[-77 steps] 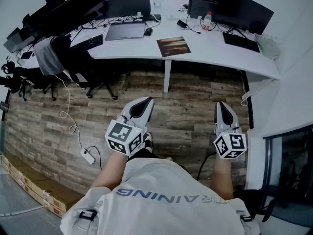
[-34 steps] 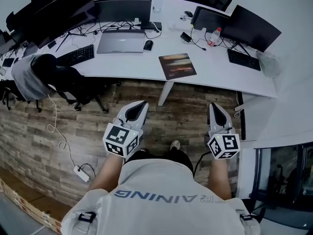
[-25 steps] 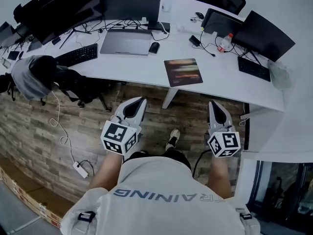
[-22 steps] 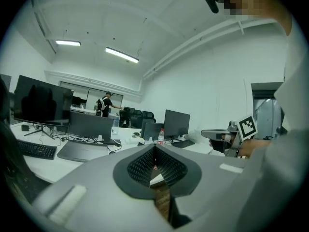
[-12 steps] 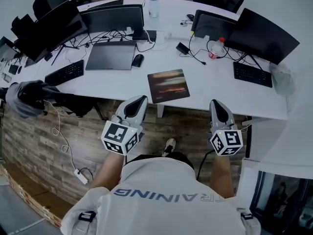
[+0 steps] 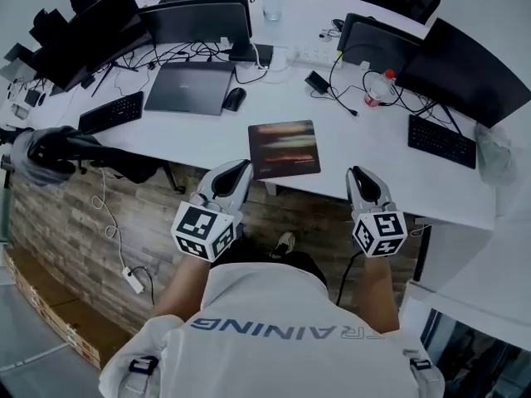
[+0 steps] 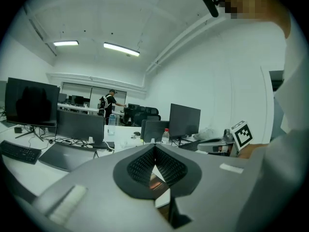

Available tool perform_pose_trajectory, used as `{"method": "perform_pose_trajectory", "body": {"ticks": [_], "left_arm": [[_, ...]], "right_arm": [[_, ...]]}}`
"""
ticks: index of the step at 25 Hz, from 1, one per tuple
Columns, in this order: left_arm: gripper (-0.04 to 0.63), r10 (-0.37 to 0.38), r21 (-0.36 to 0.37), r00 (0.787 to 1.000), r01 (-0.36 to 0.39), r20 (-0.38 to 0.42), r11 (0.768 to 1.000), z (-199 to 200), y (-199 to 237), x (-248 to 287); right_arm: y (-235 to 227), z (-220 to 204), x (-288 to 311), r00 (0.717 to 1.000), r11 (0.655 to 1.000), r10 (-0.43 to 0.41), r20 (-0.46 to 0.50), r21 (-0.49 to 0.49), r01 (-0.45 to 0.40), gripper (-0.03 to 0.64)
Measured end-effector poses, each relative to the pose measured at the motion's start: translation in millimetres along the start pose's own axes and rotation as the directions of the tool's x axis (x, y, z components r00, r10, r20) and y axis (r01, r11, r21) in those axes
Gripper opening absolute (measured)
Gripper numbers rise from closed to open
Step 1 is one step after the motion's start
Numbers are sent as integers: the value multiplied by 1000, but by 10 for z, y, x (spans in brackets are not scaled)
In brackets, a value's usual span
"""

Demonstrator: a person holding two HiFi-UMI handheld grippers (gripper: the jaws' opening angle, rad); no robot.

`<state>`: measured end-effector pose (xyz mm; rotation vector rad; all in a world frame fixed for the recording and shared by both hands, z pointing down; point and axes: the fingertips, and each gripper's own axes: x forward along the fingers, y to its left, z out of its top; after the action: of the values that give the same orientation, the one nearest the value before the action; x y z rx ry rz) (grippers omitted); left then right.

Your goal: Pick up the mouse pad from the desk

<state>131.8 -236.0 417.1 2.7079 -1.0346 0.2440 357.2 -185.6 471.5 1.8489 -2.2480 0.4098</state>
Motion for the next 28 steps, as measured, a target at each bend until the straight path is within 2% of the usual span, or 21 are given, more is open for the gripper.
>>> {"method": "perform_pose_trajectory", "body": {"ticks": [4,6,9,13,23,25,28], "left_arm": [[0,12,-10,1000,-12,-11,1000,-19,124,38],[0,29,-25,999,-30,-24,999,-65,204,45],[0,43,-41,998,-44,-36,998,-96,278,51],[0,56,-66,996,-61,-70,996,-234,354,-20],[0,84,-104,991,-94,-100,990,-361,653,-41],[0,78,-108,992,-90,-103,990,-371,680,-27],[0,62,-109,993,-74,-105,991,-372,690,-2]], "right_arm": [[92,-154,333,993,998,54,-109,-25,-57,96],[177,-341,513,974,994,89,-207,-49,-101,138],[266,-656,784,928,982,120,-352,-93,-162,150],[332,-1161,1135,860,970,106,-499,-140,-201,209],[112,-2155,1671,712,971,8,-702,-164,-172,268],[73,-2259,1707,705,975,0,-710,-156,-157,268],[65,-2305,1714,724,983,22,-690,-118,-142,262]]}}
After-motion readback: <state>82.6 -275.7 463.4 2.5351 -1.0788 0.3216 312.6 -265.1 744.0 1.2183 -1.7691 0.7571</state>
